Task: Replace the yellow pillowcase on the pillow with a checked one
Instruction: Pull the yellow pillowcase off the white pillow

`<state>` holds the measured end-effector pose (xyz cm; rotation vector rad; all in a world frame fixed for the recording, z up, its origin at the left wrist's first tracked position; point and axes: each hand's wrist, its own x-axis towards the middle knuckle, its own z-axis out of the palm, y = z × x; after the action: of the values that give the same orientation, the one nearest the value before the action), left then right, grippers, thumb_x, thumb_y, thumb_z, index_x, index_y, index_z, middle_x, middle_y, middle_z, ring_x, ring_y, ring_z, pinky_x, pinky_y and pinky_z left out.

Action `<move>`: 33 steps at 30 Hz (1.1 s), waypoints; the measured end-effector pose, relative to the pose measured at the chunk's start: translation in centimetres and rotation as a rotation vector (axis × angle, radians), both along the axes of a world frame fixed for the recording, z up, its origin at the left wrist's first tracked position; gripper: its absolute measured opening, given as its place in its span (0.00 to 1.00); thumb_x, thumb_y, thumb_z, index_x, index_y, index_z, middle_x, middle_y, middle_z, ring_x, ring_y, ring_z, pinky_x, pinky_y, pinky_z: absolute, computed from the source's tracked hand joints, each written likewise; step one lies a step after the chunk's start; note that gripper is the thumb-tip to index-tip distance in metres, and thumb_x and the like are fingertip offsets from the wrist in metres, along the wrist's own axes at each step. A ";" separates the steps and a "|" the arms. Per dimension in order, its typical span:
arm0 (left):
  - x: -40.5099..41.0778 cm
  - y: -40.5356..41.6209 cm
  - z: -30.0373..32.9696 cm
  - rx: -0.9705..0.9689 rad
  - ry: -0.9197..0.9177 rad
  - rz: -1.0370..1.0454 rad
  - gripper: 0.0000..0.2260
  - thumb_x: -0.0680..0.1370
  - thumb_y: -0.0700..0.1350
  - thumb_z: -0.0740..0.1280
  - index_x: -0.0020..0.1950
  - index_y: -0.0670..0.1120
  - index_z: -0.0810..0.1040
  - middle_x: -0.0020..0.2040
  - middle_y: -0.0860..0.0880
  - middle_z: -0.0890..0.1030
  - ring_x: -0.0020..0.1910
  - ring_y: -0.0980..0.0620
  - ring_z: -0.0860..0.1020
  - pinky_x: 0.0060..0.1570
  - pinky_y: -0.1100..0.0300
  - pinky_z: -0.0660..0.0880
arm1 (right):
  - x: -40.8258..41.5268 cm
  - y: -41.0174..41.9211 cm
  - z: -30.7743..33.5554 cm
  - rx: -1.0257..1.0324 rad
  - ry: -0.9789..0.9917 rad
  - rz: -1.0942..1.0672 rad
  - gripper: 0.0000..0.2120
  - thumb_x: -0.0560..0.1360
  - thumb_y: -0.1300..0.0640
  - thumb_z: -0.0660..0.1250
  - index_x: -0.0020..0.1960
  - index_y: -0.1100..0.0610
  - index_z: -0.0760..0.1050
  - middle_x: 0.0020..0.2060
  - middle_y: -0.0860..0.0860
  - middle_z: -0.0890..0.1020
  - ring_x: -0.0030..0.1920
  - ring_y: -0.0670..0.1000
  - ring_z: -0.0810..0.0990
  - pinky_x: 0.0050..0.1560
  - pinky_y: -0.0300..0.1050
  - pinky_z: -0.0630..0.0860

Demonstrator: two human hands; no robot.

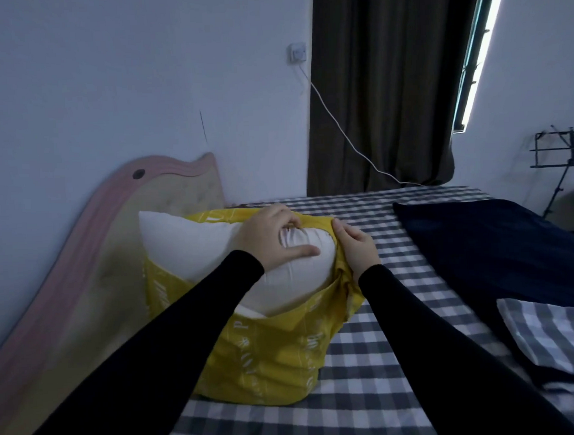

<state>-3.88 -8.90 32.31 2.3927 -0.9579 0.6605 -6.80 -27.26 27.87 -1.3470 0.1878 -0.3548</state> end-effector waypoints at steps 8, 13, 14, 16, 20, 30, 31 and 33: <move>0.2 0.0 0.2 0.303 0.232 0.190 0.46 0.57 0.78 0.65 0.68 0.54 0.70 0.64 0.53 0.77 0.61 0.49 0.75 0.60 0.52 0.71 | 0.6 -1.2 -0.2 -0.087 0.071 -0.024 0.16 0.76 0.50 0.68 0.59 0.57 0.80 0.44 0.43 0.82 0.48 0.43 0.79 0.56 0.42 0.76; 0.8 1.3 0.4 0.308 0.270 0.171 0.39 0.55 0.80 0.62 0.60 0.60 0.76 0.54 0.56 0.82 0.54 0.52 0.78 0.52 0.55 0.74 | 1.9 -1.8 -0.9 -0.233 0.166 -0.017 0.14 0.75 0.48 0.69 0.55 0.55 0.82 0.47 0.49 0.85 0.50 0.47 0.81 0.58 0.43 0.76; 0.8 2.0 0.5 0.251 0.264 0.152 0.38 0.54 0.79 0.62 0.57 0.60 0.77 0.51 0.57 0.82 0.52 0.53 0.79 0.50 0.57 0.74 | 2.0 -2.0 -1.5 -0.301 0.200 -0.028 0.14 0.74 0.47 0.69 0.54 0.55 0.83 0.48 0.49 0.85 0.50 0.46 0.81 0.57 0.41 0.76; 0.8 3.2 0.6 0.155 0.250 0.142 0.38 0.52 0.79 0.64 0.55 0.59 0.78 0.47 0.59 0.82 0.49 0.55 0.79 0.46 0.61 0.71 | 2.1 -2.0 -2.9 -0.358 0.240 -0.020 0.13 0.74 0.48 0.69 0.53 0.55 0.83 0.49 0.50 0.85 0.50 0.45 0.81 0.51 0.33 0.77; 1.8 4.2 2.0 0.132 0.297 0.173 0.40 0.52 0.79 0.65 0.56 0.58 0.78 0.47 0.59 0.79 0.48 0.56 0.77 0.49 0.60 0.71 | 2.2 0.4 -3.6 -0.188 0.163 -0.012 0.12 0.76 0.50 0.67 0.54 0.55 0.83 0.46 0.47 0.84 0.50 0.45 0.81 0.41 0.29 0.72; 2.7 1.3 2.2 0.166 0.357 0.346 0.33 0.57 0.75 0.70 0.56 0.58 0.79 0.53 0.53 0.82 0.54 0.48 0.79 0.52 0.54 0.75 | -0.1 0.3 -10.0 -0.235 0.175 0.163 0.39 0.66 0.46 0.76 0.72 0.49 0.62 0.63 0.46 0.74 0.64 0.49 0.74 0.64 0.49 0.72; 2.7 0.8 2.3 0.153 0.341 0.326 0.30 0.58 0.74 0.70 0.50 0.56 0.80 0.49 0.54 0.83 0.50 0.49 0.80 0.49 0.55 0.75 | -0.2 0.4 -10.5 -0.260 0.181 0.202 0.40 0.65 0.46 0.77 0.72 0.49 0.62 0.64 0.46 0.74 0.65 0.49 0.73 0.65 0.50 0.72; 2.6 0.1 2.4 0.098 0.325 0.295 0.25 0.60 0.71 0.72 0.45 0.54 0.81 0.43 0.54 0.82 0.45 0.50 0.80 0.45 0.56 0.75 | -0.3 0.6 -10.6 -0.246 0.165 0.215 0.41 0.66 0.48 0.77 0.73 0.48 0.61 0.65 0.44 0.73 0.65 0.48 0.72 0.66 0.50 0.71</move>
<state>-1.30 -8.83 34.67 2.6490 -0.5184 0.3122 -7.07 -26.67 17.24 -1.6245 0.1379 -0.0868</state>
